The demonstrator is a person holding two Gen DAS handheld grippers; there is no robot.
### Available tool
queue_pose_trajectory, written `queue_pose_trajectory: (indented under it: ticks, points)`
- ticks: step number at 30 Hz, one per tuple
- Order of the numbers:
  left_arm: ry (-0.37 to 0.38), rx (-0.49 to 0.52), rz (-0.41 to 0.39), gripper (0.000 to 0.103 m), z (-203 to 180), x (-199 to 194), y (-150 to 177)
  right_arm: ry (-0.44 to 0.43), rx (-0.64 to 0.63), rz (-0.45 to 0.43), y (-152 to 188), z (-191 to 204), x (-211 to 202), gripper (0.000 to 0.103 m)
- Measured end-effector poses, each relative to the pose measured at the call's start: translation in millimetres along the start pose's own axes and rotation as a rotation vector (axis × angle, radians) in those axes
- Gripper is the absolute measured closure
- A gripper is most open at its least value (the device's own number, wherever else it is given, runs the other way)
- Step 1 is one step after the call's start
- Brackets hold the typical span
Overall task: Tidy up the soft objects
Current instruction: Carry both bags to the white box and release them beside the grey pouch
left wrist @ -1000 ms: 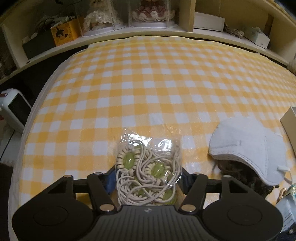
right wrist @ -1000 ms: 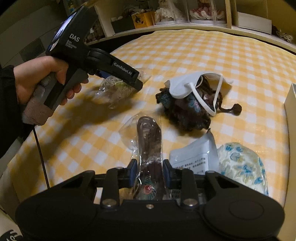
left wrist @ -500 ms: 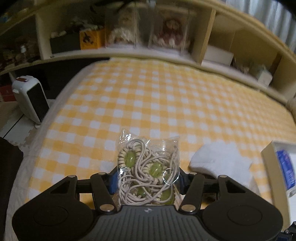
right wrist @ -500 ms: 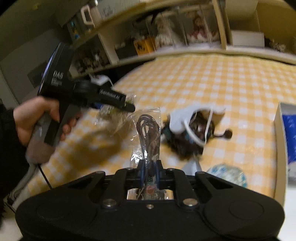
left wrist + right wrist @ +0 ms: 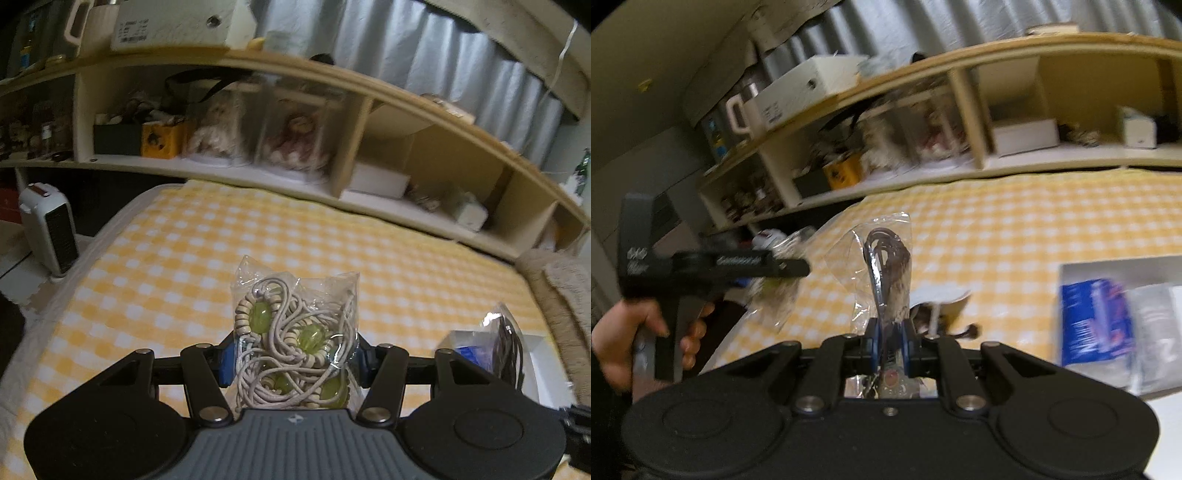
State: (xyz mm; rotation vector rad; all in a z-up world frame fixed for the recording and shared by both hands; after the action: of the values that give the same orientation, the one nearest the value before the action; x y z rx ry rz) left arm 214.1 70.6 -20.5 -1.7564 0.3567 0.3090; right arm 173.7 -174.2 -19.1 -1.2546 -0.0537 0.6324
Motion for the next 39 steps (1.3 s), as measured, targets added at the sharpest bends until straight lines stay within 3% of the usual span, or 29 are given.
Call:
queue_pose_trajectory:
  ticks: [10,20,28,34,39]
  points:
    - [0.143,-0.050,-0.017,0.045,-77.1,-5.2,4.1,0.130,-0.025,-0.040,-30.6,-69.3,-47.4,0.091]
    - [0.278,-0.072,0.012,0.045,-173.6,14.4,22.4,0.347,0.010,-0.070,-42.8,-163.0,-87.3,0.091]
    - [0.408,-0.141,0.102,0.045,-252.7,44.8,54.0,0.503,-0.029,-0.056,-38.9,-217.4,-93.6,0.091]
    - [0.521,-0.257,0.195,0.045,-302.8,75.9,87.9,0.552,-0.055,-0.027,-38.4,-241.8,-91.0,0.091]
    - [0.550,-0.387,0.293,0.045,-332.7,111.3,119.0,0.624,-0.018,-0.024,-39.2,-268.1,-96.9,0.091]
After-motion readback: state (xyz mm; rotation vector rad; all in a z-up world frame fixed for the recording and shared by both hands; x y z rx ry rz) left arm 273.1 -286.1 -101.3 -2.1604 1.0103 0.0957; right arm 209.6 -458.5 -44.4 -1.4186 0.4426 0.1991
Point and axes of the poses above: each gripper's, at about its wrist camera, not at the fingertips, and x roughly the way its jaws point, z to its left, y to its underside, the point moved 4 cm from there along x, roughly the way its jaws point, and after that the axes turned 13 degrees about -z, right-handed, at the moved point
